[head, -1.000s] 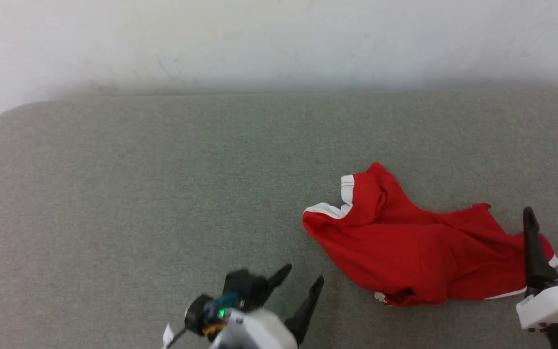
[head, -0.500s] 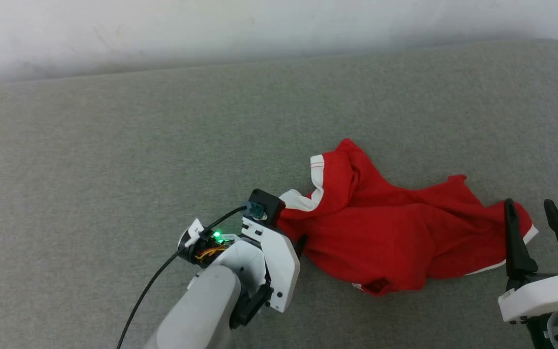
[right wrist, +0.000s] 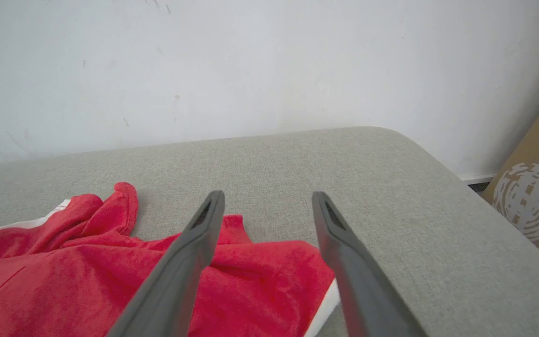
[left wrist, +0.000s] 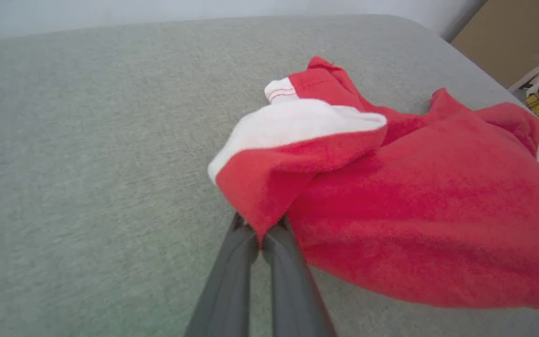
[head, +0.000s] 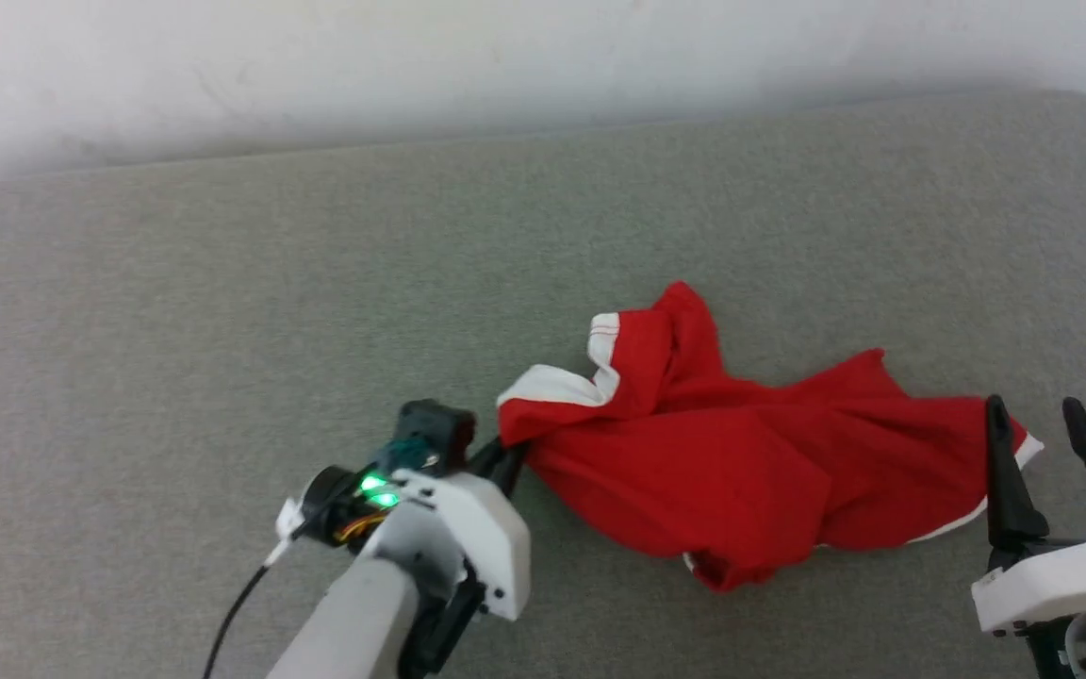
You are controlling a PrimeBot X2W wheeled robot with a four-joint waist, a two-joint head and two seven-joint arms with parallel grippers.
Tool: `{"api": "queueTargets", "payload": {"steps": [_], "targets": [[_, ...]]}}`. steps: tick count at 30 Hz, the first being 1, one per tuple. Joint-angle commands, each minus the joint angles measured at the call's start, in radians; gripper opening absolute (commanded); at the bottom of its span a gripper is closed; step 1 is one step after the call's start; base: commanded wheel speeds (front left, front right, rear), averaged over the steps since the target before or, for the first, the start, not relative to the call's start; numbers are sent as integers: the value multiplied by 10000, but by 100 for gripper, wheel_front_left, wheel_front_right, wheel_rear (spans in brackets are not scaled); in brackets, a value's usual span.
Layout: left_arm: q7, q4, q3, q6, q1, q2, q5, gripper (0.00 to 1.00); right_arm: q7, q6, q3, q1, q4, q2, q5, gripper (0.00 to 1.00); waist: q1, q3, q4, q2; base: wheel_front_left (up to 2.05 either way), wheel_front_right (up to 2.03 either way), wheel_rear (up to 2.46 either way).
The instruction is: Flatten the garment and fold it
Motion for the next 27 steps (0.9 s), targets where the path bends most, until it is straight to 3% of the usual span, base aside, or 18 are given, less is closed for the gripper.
{"api": "queueTargets", "payload": {"steps": [1,7,13,19,27], "targets": [[-137,-377,162,115,327,178,-105,0,-53,-7,-50,54,-47,12,-82,100,0,-554,600,0,0,0,0],[-24,-3588,874,697,1707,1215,-150,0,5,-7,-91,188,-163,21,-78,100,0,-776,1069,0,0,0,0],[847,-5598,1316,754,1655,2185,29,0,15,-7,128,37,-218,38,-67,100,0,-425,1039,0,0,0,0],[1270,-4613,1539,174,-135,2731,75,0,-63,-7,540,-402,-136,53,-13,100,0,204,343,0,0,0,0],[1105,-962,1361,-564,-3066,2944,383,0,-315,-7,896,-838,178,104,125,100,0,877,-642,0,0,0,0]]}}
